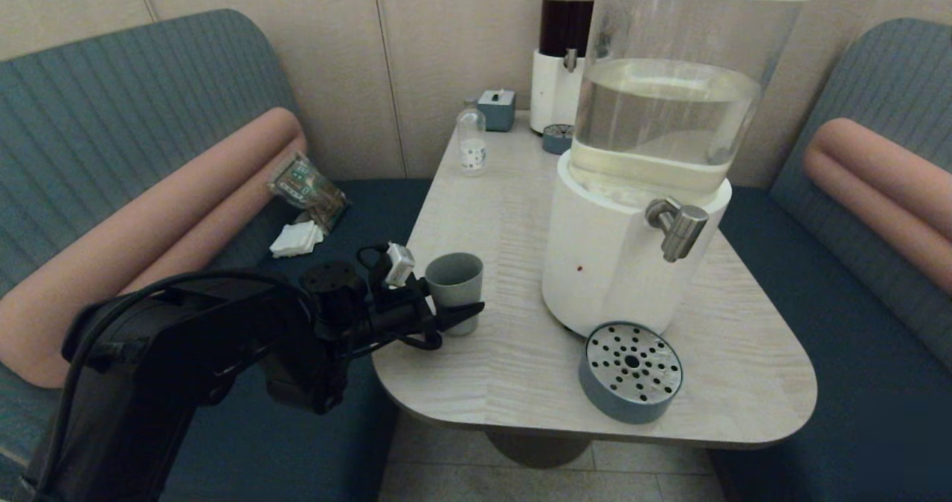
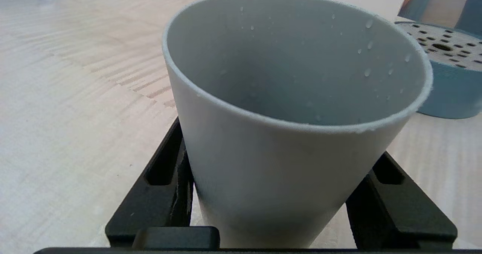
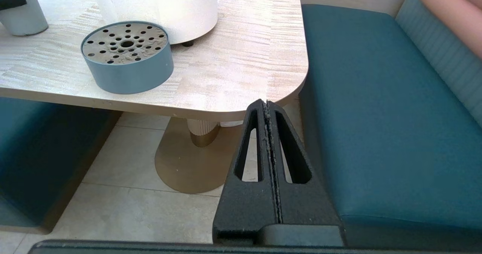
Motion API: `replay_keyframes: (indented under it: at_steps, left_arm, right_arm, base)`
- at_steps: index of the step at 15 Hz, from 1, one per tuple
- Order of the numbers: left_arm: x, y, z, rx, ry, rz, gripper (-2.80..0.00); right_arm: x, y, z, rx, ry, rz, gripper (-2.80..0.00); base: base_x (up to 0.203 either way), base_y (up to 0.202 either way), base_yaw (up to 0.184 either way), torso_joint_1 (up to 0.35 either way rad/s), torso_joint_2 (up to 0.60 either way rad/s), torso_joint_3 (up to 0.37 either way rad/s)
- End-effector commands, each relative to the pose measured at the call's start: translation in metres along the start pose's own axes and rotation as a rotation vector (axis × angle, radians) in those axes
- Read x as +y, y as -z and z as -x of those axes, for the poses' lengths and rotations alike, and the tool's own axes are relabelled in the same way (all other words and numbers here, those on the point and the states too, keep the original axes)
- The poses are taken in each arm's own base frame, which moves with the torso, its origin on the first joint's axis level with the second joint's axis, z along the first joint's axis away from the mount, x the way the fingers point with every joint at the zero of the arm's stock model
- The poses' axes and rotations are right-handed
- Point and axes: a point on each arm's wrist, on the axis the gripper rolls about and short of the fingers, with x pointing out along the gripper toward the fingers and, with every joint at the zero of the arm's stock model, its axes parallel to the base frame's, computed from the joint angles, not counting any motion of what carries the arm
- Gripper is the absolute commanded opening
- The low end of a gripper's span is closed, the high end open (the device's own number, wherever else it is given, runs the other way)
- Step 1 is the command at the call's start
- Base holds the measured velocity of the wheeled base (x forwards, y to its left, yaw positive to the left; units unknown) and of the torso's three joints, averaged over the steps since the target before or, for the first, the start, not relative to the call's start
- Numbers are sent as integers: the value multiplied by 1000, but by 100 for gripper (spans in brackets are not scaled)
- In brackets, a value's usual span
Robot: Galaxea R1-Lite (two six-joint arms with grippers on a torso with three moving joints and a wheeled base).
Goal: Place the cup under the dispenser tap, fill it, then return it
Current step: Pick up the cup
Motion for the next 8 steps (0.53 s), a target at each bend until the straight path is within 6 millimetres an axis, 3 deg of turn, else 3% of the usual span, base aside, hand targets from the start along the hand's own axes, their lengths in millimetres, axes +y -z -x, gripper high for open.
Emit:
replay_keyframes:
  at_steps: [1, 5, 8]
  left_arm:
    - [-9, -19, 5, -10, 10, -10, -280]
    - [-41, -57, 7, -29, 55, -30, -280]
    - [-80, -84, -19, -81, 119, -50, -280]
  right_arm:
    - [0, 4, -1, 14, 1, 1, -280]
    - [0, 4, -1, 16, 0, 1, -280]
    - [0, 4, -1, 14, 0, 1, -280]
  base:
    - [0, 0, 0, 0, 0, 0]
    - [0, 0, 0, 0, 0, 0]
    - [0, 0, 0, 0, 0, 0]
